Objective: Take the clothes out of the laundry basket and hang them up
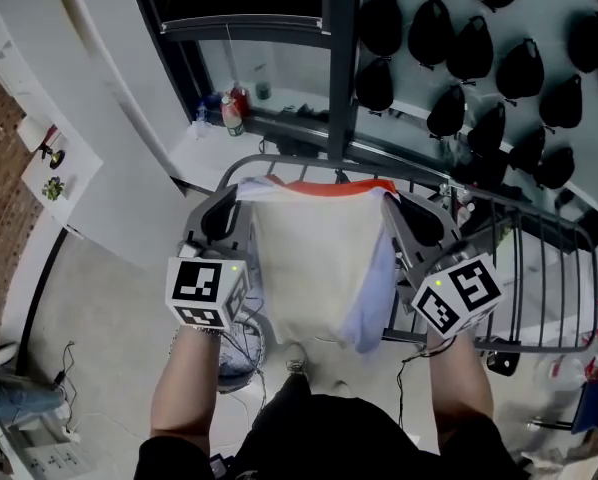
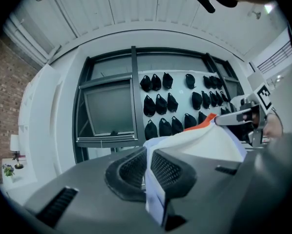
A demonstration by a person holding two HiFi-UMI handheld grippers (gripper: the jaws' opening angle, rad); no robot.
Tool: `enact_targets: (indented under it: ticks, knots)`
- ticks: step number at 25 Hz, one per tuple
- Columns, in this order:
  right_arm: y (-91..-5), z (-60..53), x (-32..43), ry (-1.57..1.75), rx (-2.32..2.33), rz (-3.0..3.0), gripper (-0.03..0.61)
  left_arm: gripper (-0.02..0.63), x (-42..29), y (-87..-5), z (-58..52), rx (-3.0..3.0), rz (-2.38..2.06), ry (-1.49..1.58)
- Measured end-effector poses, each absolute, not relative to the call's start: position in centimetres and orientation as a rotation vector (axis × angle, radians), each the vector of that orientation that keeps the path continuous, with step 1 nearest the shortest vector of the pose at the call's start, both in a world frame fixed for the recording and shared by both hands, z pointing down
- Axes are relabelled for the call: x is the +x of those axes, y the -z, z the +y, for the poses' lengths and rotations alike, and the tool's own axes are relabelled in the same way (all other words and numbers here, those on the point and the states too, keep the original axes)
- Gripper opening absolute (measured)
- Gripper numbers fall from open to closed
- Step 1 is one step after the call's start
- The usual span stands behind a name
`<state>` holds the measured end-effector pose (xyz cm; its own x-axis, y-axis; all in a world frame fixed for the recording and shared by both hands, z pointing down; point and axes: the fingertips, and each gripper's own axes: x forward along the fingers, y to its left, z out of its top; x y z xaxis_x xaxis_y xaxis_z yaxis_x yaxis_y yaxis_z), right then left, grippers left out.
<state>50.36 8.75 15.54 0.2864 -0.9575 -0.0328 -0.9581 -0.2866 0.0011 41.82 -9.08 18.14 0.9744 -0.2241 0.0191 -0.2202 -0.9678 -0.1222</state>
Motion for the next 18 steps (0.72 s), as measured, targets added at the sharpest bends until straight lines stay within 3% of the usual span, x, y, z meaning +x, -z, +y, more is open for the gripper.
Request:
enact_targets:
  ticks: [18]
  knots:
    - [-26.0, -1.1, 60.0, 0.247, -2.694, 1.643, 0.015, 0.020, 52.5, -29.1, -19.0, -3.091, 0.157, 0.283]
